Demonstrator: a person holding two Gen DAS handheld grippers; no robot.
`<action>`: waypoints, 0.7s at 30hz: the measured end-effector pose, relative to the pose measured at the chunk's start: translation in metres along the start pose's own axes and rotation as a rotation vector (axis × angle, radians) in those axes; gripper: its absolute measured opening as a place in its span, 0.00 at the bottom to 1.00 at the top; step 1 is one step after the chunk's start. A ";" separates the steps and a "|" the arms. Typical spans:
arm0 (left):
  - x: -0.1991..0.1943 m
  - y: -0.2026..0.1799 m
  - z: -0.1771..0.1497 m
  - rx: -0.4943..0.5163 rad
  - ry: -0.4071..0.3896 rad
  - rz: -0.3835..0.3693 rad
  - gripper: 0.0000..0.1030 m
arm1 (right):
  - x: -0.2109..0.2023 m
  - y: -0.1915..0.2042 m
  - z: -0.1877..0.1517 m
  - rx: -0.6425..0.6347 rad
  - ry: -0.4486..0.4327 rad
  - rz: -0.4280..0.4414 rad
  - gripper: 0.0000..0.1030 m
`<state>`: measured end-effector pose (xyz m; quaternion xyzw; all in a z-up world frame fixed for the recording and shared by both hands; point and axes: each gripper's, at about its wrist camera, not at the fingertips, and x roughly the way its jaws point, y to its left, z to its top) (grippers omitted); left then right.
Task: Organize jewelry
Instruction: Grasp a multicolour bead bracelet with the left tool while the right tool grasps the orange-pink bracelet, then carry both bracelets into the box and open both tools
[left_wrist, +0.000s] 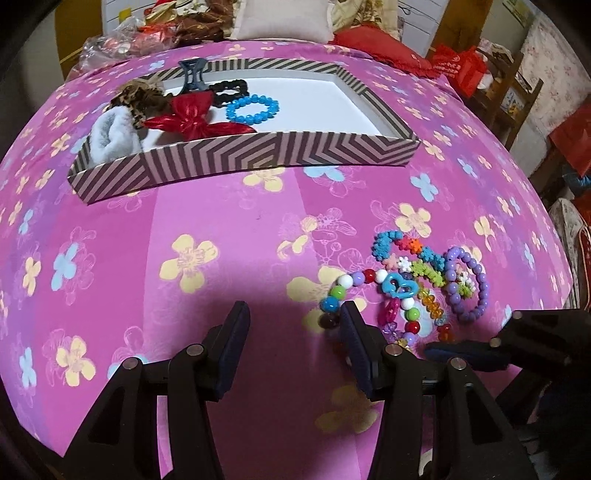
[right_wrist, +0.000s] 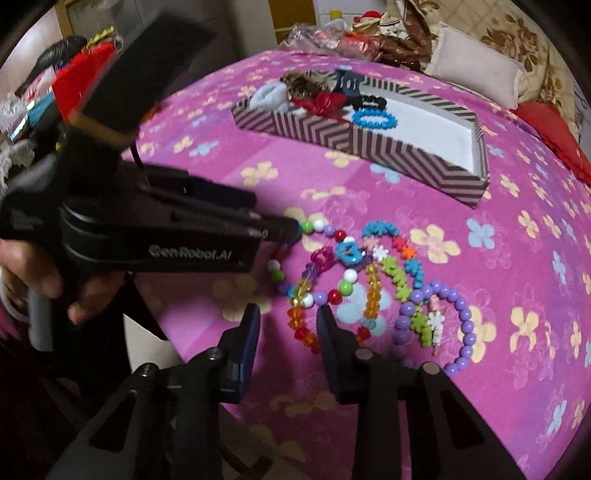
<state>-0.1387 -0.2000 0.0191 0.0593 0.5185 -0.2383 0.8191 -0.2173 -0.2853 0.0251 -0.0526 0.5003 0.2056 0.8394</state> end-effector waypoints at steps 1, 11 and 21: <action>0.001 -0.001 0.000 0.007 0.000 0.002 0.42 | 0.003 0.001 -0.001 -0.008 0.004 -0.015 0.24; 0.004 -0.017 0.001 0.106 -0.005 -0.014 0.03 | -0.002 -0.015 -0.008 0.048 -0.050 -0.002 0.09; -0.019 -0.002 0.019 0.039 -0.046 -0.090 0.04 | -0.040 -0.056 0.001 0.204 -0.177 0.082 0.09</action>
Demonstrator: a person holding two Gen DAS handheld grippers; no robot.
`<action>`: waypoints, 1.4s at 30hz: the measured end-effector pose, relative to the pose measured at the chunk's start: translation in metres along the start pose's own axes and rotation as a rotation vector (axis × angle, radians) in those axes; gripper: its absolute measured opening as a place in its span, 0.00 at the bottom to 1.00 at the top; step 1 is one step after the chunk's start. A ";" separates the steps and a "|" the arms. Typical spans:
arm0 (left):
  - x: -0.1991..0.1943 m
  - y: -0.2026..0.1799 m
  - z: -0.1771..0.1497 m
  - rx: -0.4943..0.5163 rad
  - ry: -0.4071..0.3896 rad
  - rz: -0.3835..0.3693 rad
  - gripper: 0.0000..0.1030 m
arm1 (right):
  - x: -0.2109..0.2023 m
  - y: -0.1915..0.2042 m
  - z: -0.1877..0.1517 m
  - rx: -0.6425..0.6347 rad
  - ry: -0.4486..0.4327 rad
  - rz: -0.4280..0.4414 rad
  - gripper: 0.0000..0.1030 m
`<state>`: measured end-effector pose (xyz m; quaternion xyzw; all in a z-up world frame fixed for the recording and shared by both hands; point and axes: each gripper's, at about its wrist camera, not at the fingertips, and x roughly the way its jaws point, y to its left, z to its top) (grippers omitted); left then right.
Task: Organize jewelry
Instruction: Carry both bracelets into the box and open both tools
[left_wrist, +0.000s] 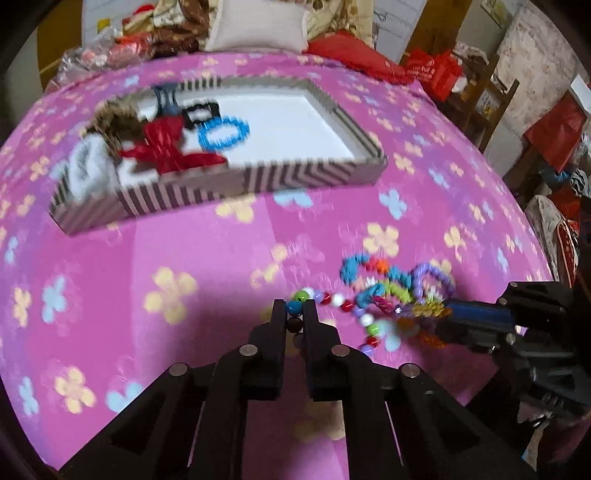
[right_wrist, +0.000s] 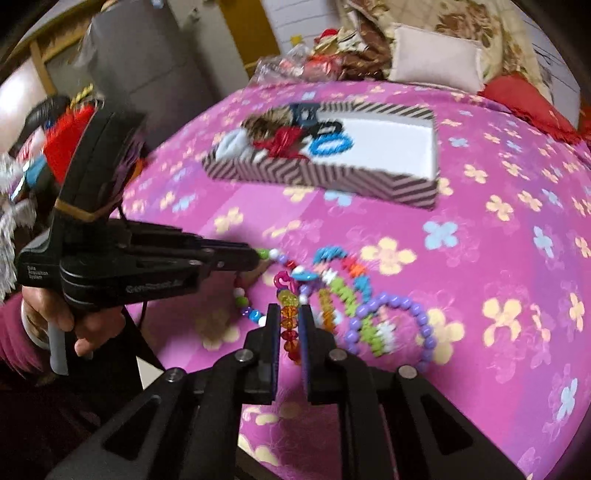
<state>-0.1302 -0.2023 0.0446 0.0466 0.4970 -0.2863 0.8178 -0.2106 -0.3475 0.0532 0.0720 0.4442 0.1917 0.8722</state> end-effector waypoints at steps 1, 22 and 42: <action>-0.004 0.001 0.003 0.002 -0.009 0.000 0.04 | -0.004 -0.004 0.004 0.016 -0.017 0.011 0.09; -0.034 0.037 0.114 -0.063 -0.156 0.090 0.04 | -0.019 -0.035 0.132 0.016 -0.206 -0.031 0.09; 0.066 0.080 0.135 -0.196 -0.019 0.169 0.04 | 0.109 -0.096 0.154 0.091 0.034 -0.143 0.09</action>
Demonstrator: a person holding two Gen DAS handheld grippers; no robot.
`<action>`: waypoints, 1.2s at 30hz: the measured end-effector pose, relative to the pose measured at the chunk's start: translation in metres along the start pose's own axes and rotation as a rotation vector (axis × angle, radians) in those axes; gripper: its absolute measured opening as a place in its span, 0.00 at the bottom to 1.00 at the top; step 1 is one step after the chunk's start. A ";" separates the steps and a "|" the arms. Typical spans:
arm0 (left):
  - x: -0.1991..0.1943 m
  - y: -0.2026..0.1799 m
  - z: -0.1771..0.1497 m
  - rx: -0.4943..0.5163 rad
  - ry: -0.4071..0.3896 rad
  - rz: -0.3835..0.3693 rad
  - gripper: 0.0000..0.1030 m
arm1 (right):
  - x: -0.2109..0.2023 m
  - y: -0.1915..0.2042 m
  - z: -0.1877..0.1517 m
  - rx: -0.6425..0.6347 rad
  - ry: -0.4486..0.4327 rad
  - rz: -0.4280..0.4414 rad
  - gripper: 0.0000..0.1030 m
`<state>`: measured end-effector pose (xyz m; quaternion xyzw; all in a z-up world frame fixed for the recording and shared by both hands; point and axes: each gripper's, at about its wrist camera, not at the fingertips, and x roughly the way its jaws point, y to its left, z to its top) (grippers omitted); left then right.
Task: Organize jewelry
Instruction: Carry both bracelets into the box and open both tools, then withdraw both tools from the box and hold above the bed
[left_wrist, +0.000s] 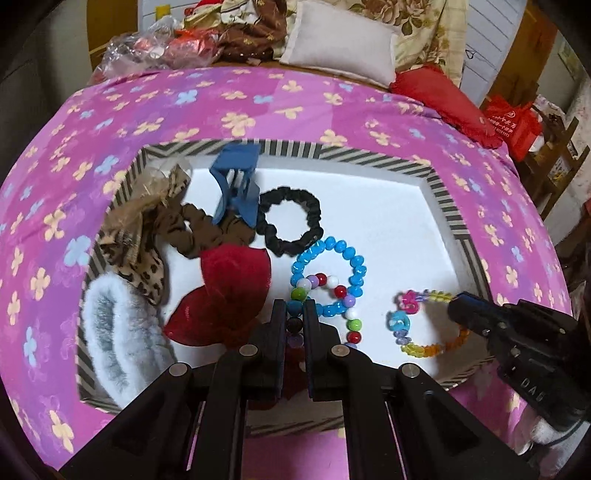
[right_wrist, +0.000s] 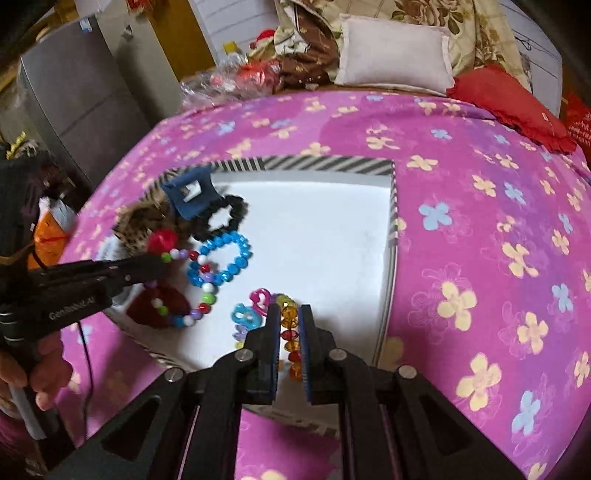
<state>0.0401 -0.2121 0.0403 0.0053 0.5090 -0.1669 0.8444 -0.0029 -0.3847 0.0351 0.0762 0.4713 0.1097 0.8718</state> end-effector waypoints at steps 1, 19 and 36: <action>0.002 -0.001 -0.001 0.002 0.002 0.001 0.04 | 0.002 0.002 0.000 -0.003 0.004 0.003 0.09; -0.047 0.008 -0.027 -0.046 -0.122 0.062 0.30 | -0.044 0.018 -0.032 0.040 -0.072 0.016 0.49; -0.097 -0.006 -0.087 -0.045 -0.218 0.128 0.30 | -0.105 0.059 -0.067 0.008 -0.191 -0.007 0.62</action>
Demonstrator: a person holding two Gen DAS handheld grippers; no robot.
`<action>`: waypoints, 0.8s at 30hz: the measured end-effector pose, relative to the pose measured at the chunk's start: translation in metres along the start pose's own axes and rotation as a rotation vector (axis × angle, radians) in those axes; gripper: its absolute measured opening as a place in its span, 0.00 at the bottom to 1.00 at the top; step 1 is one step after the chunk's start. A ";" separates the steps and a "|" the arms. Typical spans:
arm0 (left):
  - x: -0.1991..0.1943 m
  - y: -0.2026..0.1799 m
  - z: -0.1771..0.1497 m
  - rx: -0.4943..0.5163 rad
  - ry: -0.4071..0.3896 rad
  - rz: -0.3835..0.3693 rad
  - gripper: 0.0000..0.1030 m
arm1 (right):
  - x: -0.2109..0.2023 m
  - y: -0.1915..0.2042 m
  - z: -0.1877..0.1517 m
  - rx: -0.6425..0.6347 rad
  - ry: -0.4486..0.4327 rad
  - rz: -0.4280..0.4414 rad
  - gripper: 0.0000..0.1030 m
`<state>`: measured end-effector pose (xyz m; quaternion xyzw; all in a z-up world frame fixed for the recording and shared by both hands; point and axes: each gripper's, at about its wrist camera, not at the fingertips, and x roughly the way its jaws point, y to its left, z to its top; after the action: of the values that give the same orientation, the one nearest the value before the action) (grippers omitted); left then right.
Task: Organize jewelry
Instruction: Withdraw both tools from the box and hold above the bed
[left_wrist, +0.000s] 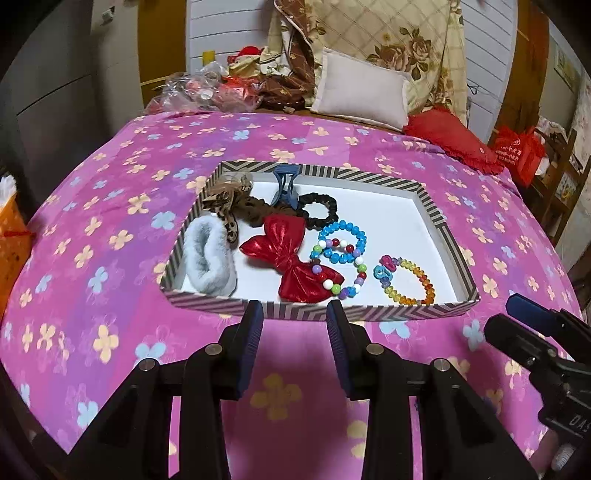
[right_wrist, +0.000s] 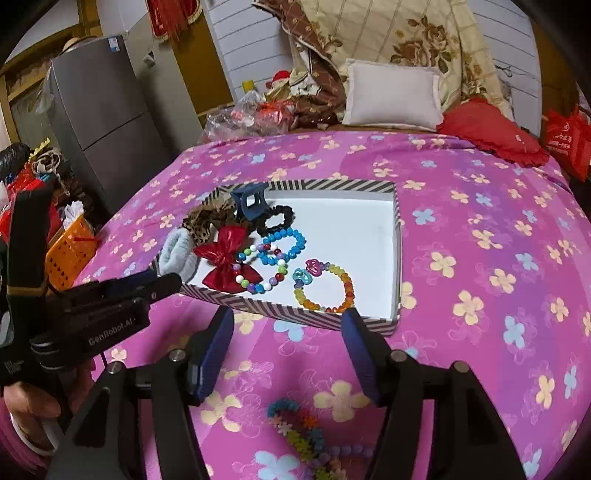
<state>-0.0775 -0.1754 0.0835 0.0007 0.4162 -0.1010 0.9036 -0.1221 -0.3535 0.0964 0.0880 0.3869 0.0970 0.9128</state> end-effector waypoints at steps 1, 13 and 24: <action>-0.002 0.000 -0.001 -0.001 -0.003 0.001 0.30 | -0.004 0.000 -0.001 0.003 -0.006 -0.004 0.62; -0.041 -0.008 -0.013 0.023 -0.086 0.024 0.30 | -0.040 0.010 -0.009 0.014 -0.077 -0.026 0.71; -0.060 -0.015 -0.025 0.030 -0.101 0.013 0.30 | -0.060 0.015 -0.018 0.019 -0.089 -0.041 0.75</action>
<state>-0.1367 -0.1772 0.1138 0.0119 0.3683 -0.1012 0.9241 -0.1779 -0.3519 0.1292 0.0931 0.3484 0.0707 0.9300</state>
